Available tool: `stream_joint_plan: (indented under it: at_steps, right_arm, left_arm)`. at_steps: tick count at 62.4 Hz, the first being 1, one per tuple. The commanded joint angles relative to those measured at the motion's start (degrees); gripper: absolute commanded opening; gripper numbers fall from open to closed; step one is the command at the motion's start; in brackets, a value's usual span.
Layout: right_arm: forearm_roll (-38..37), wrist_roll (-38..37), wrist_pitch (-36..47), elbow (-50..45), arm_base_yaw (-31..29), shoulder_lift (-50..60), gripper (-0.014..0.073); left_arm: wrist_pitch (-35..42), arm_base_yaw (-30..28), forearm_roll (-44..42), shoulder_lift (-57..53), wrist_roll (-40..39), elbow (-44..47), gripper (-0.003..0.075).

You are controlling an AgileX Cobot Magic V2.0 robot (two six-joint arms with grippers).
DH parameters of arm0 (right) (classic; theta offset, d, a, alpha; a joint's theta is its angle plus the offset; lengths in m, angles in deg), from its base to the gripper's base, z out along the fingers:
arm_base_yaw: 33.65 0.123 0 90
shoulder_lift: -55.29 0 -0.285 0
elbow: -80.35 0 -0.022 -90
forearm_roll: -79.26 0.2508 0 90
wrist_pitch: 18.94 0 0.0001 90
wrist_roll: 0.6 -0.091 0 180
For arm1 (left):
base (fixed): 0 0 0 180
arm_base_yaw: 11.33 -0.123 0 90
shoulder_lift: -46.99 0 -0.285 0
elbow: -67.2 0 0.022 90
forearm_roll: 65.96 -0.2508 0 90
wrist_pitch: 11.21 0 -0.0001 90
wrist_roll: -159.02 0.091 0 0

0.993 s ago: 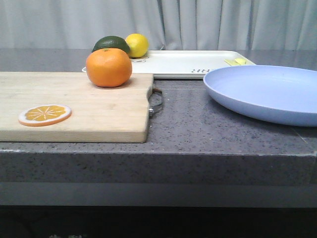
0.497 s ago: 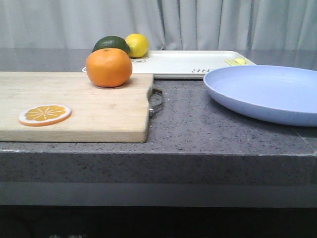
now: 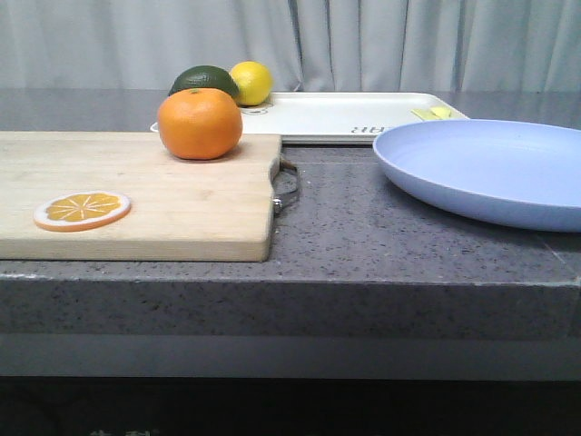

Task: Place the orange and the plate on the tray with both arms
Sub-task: 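Lower the left gripper over the orange on the cutting board, then close the left gripper on the orange and lift it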

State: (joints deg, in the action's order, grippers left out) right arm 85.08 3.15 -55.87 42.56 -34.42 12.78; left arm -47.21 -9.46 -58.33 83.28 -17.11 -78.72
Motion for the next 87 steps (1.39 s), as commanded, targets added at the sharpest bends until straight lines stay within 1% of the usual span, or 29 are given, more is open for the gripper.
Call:
stream_joint_plan:
  at_steps: [1, 2, 3, 4, 5, 7, 8, 10, 14, 22, 29, 38, 44, 53, 67, 81, 87]
  right_arm:
    - [-0.5, 0.3, 3.6, 1.7, -0.2, -0.5, 0.0391]
    - [-0.5, 0.3, 3.7, 1.7, -0.2, -0.5, 0.0433]
    - [-0.5, 0.3, 3.7, 1.7, -0.2, -0.5, 0.0474]
    - [-0.5, 0.3, 3.7, 1.7, -0.2, -0.5, 0.0531]
    - [-0.5, 0.3, 3.7, 1.7, -0.2, -0.5, 0.0566]
    - [-0.5, 0.3, 3.7, 1.7, -0.2, -0.5, 0.0638]
    - [-0.5, 0.3, 3.7, 1.7, -0.2, -0.5, 0.0661]
    - [-0.5, 0.3, 3.6, 1.7, -0.2, -0.5, 0.0659]
    - [-0.1, 0.3, 3.3, 1.7, -0.2, -0.5, 0.064]
    - [0.0, 0.3, 2.6, 1.7, -0.2, -0.5, 0.0632]
    - [0.0, 0.4, 1.5, 1.7, -0.1, -0.5, 0.0632]
    - [0.0, 0.5, 1.3, 1.7, 1.1, -0.5, 0.0632]
    - [0.0, 0.5, 1.3, 1.7, 1.6, -0.5, 0.0632]
    - [0.0, 0.5, 1.3, 1.7, 1.6, -0.5, 0.0632]
    - [0.0, 0.5, 1.2, 1.7, 1.6, -0.5, 0.0632]
    - [0.0, 0.5, 1.2, 1.7, 1.6, -0.5, 0.0632]
    - [0.0, 0.5, 1.2, 1.7, 1.6, -0.5, 0.0632]
  left_arm:
    - [4.4, 0.0, 0.5, 1.2, 0.0, -1.5, 0.0265]
    - [4.4, 0.0, 0.5, 1.3, 0.0, -1.5, 0.0301]
    - [4.4, 0.0, 0.5, 1.5, 0.0, -1.5, 0.0356]
    - [4.4, 0.0, 0.5, 1.6, 0.0, -1.5, 0.0393]
    - [4.6, 0.0, 0.5, 1.8, 0.0, -1.5, 0.0447]
    - [4.7, 0.3, 0.8, 2.2, 0.0, -1.5, 0.0528]
    - [4.7, 0.6, 0.9, 2.2, 0.0, -1.5, 0.0555]
    - [5.0, 1.5, 1.1, 2.7, 0.0, -1.5, 0.061]
    - [5.3, 4.1, 1.1, 3.6, 0.0, -1.5, 0.0653]
    - [6.6, 11.1, 1.0, 7.0, 2.8, -1.5, 0.0651]
    - [9.4, 17.7, 0.5, 11.2, 3.0, -2.0, 0.0651]
    - [11.6, 23.9, -1.1, 18.8, 3.0, -4.4, 0.0651]
    - [11.8, 26.5, -1.1, 25.3, 3.0, -7.5, 0.0651]
    - [12.2, 28.2, -1.1, 34.9, 3.0, -12.9, 0.0651]
    - [11.7, 28.2, -0.3, 48.5, 3.0, -21.8, 0.0651]
    - [10.3, 28.2, 0.1, 59.8, 3.0, -31.1, 0.0651]
    - [9.5, 28.2, 0.1, 63.4, 3.0, -33.7, 0.0651]
